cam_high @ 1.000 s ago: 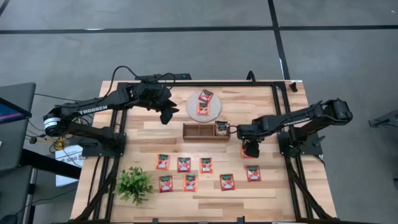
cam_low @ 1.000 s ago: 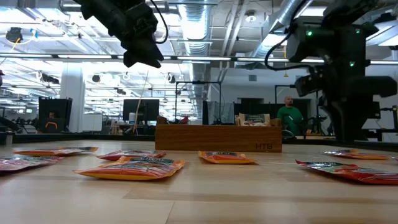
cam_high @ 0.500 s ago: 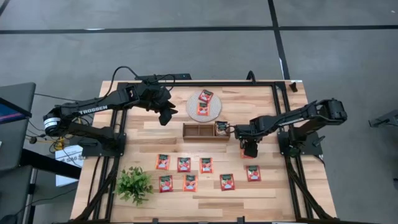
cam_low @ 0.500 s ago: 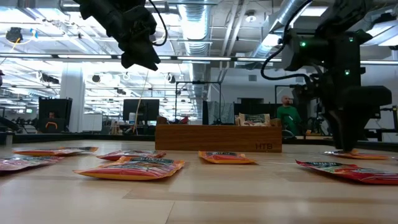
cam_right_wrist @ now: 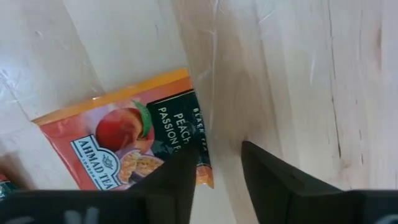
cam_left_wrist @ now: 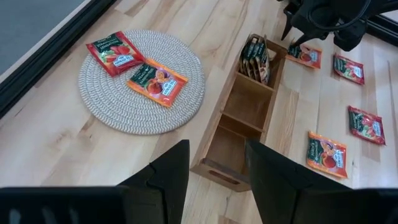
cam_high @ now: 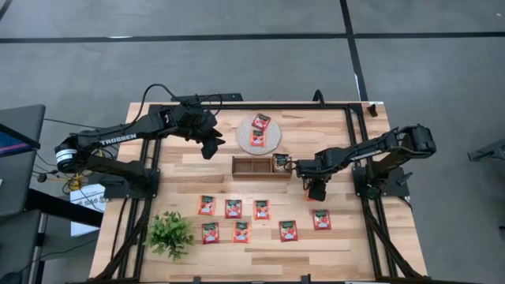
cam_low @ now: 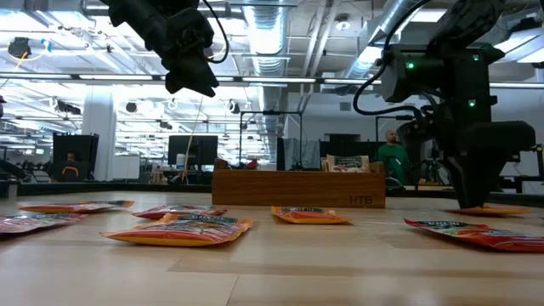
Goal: Pick & Place Tea
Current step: Put the orange tea bag into the middle section of the wooden organizer
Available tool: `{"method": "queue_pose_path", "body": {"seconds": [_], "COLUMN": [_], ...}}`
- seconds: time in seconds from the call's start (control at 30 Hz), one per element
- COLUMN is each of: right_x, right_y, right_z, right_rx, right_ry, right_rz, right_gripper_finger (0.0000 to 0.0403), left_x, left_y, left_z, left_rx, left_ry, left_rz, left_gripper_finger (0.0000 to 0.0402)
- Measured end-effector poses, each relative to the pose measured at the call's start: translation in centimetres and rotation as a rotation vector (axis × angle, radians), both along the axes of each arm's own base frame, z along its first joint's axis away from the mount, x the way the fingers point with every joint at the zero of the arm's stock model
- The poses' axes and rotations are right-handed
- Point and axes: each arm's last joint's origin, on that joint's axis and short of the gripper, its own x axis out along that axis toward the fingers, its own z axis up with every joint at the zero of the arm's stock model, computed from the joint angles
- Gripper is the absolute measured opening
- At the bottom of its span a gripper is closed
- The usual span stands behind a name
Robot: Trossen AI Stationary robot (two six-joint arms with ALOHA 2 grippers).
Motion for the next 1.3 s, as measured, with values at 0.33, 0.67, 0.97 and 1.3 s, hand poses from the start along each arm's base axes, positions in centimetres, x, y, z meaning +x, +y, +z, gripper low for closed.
{"method": "queue_pose_path", "body": {"seconds": [0.33,0.67,0.97,1.3], "right_x": [-0.8,-2.2,-2.8,0.1], "right_y": [-0.1,-0.1,-0.1,-0.1], "right_z": [1.2,3.7,7.9,14.1], "right_rx": [-0.015,-0.013,-0.012,-0.049], "right_ry": [-0.017,-0.085,-0.112,-0.181], "right_rz": [-0.010,-0.062,-0.057,0.059], "right_gripper_finger": [0.0006,0.0001,0.0000,0.0000], "left_x": [0.0,0.0,0.0,0.0], "left_y": [0.0,0.0,0.0,0.0], "left_z": [0.0,0.0,0.0,0.0], "left_rx": [0.000,0.001,0.002,0.007], "left_ry": [0.000,-0.002,-0.004,-0.004], "left_rz": [0.000,0.000,0.000,-0.004], "left_gripper_finger": [0.0147,0.0147,0.0147,0.0147]}}
